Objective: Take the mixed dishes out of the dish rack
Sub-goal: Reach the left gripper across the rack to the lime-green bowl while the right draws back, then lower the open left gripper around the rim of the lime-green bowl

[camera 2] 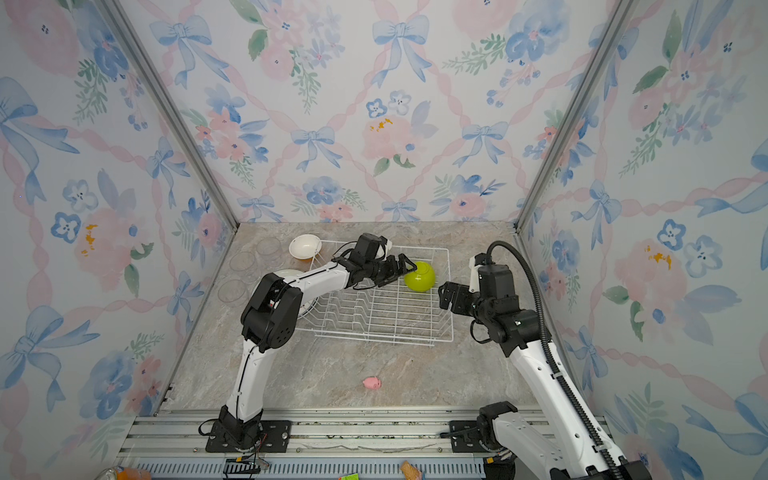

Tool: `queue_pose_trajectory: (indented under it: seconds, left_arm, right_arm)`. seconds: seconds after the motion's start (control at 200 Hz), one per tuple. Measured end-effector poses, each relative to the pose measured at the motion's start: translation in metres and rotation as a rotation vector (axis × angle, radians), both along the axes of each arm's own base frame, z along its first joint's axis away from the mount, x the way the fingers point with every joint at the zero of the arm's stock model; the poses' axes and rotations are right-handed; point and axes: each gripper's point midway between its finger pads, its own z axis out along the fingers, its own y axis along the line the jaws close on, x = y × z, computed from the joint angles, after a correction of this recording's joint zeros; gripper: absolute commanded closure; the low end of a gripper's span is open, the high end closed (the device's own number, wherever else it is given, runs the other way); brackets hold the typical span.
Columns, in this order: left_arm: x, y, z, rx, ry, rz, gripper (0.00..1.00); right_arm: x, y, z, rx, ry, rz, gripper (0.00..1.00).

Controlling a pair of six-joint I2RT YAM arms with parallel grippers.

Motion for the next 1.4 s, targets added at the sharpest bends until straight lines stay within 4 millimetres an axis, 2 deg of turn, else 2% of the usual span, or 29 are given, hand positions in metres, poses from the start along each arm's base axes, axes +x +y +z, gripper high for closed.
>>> queue_pose_trajectory:
  seconds: [0.14,0.35,0.705,1.155,1.395]
  left_arm:
    - [0.001,-0.003,-0.014,-0.012,0.027,0.004,0.03]
    - [0.006,-0.008,-0.012,-0.045,0.029,0.013,0.03]
    - [0.01,-0.029,-0.011,-0.105,0.036,-0.006,0.05]
    - [0.012,-0.033,-0.01,-0.145,0.049,0.005,0.07]
    - [0.008,-0.034,-0.013,-0.065,-0.014,0.003,0.07]
  right_arm:
    - [-0.003,-0.003,-0.011,0.0,0.026,-0.008,0.03]
    - [-0.006,-0.012,-0.013,0.007,0.027,-0.036,0.03]
    - [-0.008,-0.022,-0.022,0.018,0.053,-0.059,0.03]
    - [-0.008,-0.027,-0.025,0.02,0.063,-0.067,0.03]
    - [-0.008,-0.026,-0.026,0.022,0.07,-0.065,0.03]
